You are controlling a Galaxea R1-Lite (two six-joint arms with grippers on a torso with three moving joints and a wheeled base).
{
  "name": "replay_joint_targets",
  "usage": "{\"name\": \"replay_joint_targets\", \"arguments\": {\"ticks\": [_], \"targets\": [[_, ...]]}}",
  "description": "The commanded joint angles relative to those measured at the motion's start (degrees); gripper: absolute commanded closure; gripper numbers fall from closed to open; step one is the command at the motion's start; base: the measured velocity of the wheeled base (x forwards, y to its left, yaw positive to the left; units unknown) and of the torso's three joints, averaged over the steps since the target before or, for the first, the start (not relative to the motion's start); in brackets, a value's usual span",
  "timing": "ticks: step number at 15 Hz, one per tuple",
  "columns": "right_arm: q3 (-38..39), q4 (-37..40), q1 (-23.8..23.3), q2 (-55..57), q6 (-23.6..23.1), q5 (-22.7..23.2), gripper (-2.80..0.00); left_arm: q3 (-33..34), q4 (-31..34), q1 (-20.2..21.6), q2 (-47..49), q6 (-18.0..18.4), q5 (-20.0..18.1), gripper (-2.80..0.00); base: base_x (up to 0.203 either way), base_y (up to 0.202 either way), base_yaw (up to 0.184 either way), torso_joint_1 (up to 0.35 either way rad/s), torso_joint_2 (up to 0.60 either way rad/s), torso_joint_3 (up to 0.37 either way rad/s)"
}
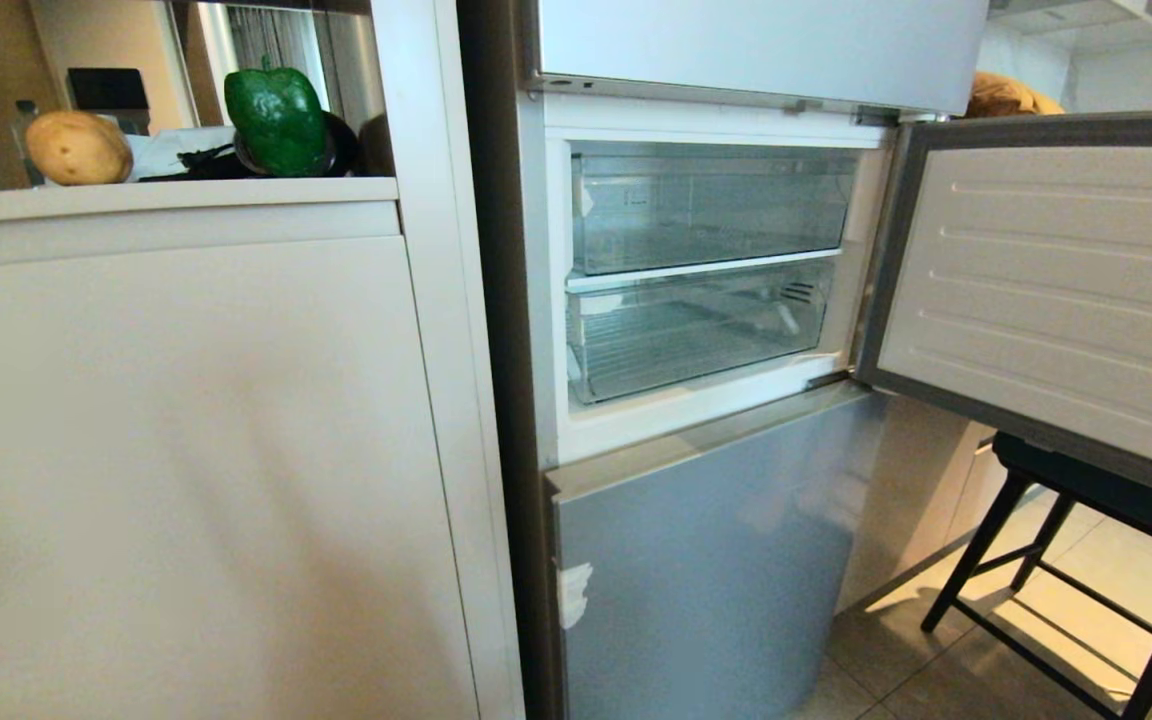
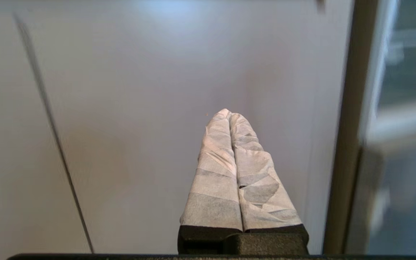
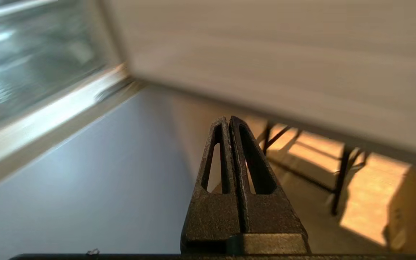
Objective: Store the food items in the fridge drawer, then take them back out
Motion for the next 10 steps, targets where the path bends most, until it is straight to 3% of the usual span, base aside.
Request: {"name": "replay_joint_targets", "arguments": {"ticks": [1, 2, 5, 8, 10], "targets": [[-0.67, -1.09, -1.33, 3.92, -0.33, 0.74, 0.00, 3.91, 4.44, 0.23, -6.61, 1.07, -0.89, 0.00, 0.000, 0.000, 0.000, 0.000, 0.00, 0.000], [-1.16, -2.07, -1.31, 4.10, -0.62, 2.63, 0.00, 6.76, 5.59, 0.15, -7.66, 1.87, -1.02, 0.00, 0.000, 0.000, 0.000, 0.000, 0.00, 0.000], [-1.71, -5.27, -1.32, 6.46, -0.67, 15.38, 0.00, 17.25, 10.02, -0.11, -13.13, 4.28, -2.96, 0.00, 0.000, 0.000, 0.000, 0.000, 0.00, 0.000], [-1.93, -12.74, -1.18, 15.58, -0.53, 23.11, 0.00, 19.85, 10.87, -0.28, -14.82, 5.29, -10.33, 0.00, 0.000, 0.000, 0.000, 0.000, 0.00, 0.000], [-2.98, -21.48, -0.95, 25.37, -0.79, 25.41, 0.00, 22.67, 6.91, -0.28, -14.79, 4.56, -13.38, 0.00, 0.000, 0.000, 0.000, 0.000, 0.00, 0.000]]}}
